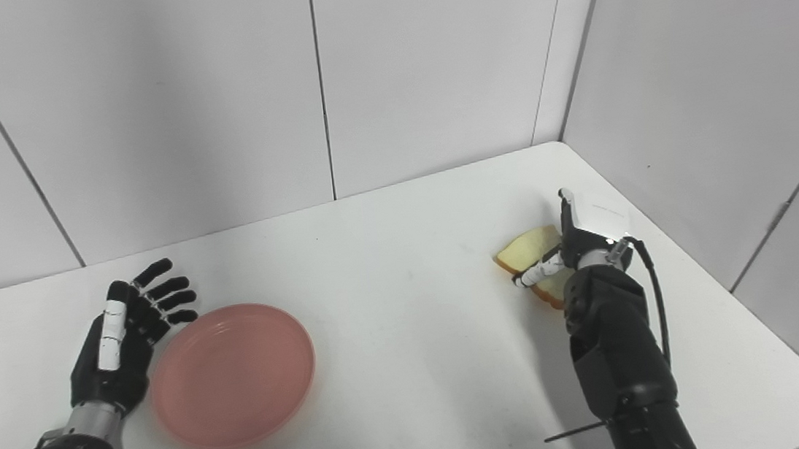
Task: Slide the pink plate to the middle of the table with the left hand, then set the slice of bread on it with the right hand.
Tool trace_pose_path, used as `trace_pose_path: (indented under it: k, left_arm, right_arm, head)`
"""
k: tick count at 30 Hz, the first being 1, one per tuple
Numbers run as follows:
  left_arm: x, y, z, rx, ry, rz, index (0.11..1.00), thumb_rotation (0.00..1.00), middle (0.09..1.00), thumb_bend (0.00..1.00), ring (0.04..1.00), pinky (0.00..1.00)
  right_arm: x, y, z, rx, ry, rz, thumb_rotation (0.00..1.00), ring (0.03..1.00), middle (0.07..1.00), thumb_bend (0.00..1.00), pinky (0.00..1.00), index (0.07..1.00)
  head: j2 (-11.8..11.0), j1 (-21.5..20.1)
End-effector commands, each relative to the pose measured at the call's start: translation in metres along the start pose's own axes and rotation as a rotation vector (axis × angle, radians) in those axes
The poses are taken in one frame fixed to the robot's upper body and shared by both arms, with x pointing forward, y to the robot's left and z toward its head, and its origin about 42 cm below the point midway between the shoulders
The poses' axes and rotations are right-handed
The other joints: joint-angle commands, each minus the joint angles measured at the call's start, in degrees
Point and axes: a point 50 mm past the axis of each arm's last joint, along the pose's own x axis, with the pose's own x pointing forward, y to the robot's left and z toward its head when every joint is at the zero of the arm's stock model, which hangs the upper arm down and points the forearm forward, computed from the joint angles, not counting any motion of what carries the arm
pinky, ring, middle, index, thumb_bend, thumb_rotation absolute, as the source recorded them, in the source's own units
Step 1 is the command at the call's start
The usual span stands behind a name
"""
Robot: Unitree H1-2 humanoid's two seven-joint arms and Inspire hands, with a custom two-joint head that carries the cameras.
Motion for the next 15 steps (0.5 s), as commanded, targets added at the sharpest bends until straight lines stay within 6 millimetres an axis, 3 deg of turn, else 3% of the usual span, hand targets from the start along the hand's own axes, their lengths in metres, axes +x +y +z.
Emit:
trace_pose_path:
  k: [1,2,3,4,6,14,15]
  left_arm:
    - [-0.039,0.002,-0.055,-0.063,0.206,0.049,0.707,0.78,0.663,0.85,0.648,0.55]
    - [-0.039,0.001,-0.055,-0.062,0.204,0.048,0.707,0.78,0.663,0.85,0.648,0.55]
    - [-0.038,-0.001,-0.055,-0.061,0.204,0.047,0.705,0.78,0.664,0.85,0.646,0.55]
    - [-0.038,-0.002,-0.055,-0.060,0.203,0.046,0.705,0.78,0.665,0.85,0.644,0.55]
    - [-0.038,-0.004,-0.056,-0.058,0.202,0.046,0.700,0.78,0.665,0.85,0.638,0.54]
    - [-0.035,-0.020,-0.059,-0.067,0.202,0.044,0.699,0.79,0.671,0.84,0.636,0.55]
    - [-0.034,-0.020,-0.060,-0.066,0.201,0.043,0.709,0.79,0.673,0.84,0.637,0.55]
  right_arm:
    - [-0.002,-0.013,0.007,-0.020,-0.042,-0.012,0.00,0.388,0.477,0.57,0.61,0.816]
    - [-0.007,-0.016,0.013,0.008,-0.079,-0.016,0.00,0.391,0.477,0.57,0.61,0.814]
    - [-0.011,-0.019,0.019,0.032,-0.112,-0.020,0.00,0.331,0.475,0.57,0.39,0.835]
    - [-0.017,-0.021,0.025,0.048,-0.143,-0.021,0.00,0.266,0.472,0.56,0.24,0.834]
    - [-0.027,-0.026,0.039,0.060,-0.195,-0.024,0.00,0.194,0.469,0.56,0.14,0.798]
    - [-0.074,-0.039,0.094,0.059,-0.428,-0.057,0.00,0.214,0.469,0.56,0.16,0.733]
    - [-0.077,-0.039,0.098,0.061,-0.447,-0.061,0.00,0.337,0.497,0.54,0.20,0.742]
  head:
    - [0.15,0.42]
    - [0.19,0.57]
    - [0.31,1.07]
    - [0.33,1.15]
    - [0.47,1.87]
    - [0.42,5.32]
    - [0.42,5.32]
